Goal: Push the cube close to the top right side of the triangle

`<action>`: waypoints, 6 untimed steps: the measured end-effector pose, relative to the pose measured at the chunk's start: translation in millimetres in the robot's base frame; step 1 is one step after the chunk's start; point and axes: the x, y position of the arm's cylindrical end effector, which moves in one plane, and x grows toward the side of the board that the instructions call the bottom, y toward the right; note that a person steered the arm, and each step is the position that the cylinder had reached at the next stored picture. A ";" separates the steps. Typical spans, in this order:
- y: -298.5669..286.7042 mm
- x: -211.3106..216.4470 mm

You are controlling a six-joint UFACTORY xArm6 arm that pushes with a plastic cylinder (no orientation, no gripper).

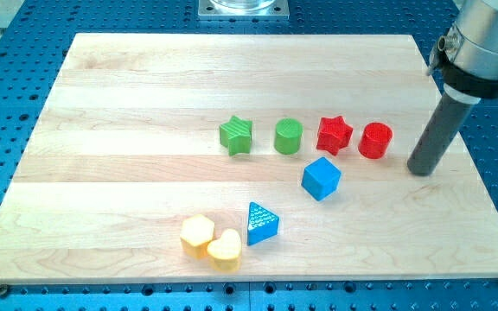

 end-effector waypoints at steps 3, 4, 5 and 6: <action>-41.3 -16.8; -47.5 10.4; -94.9 12.7; -142.5 12.7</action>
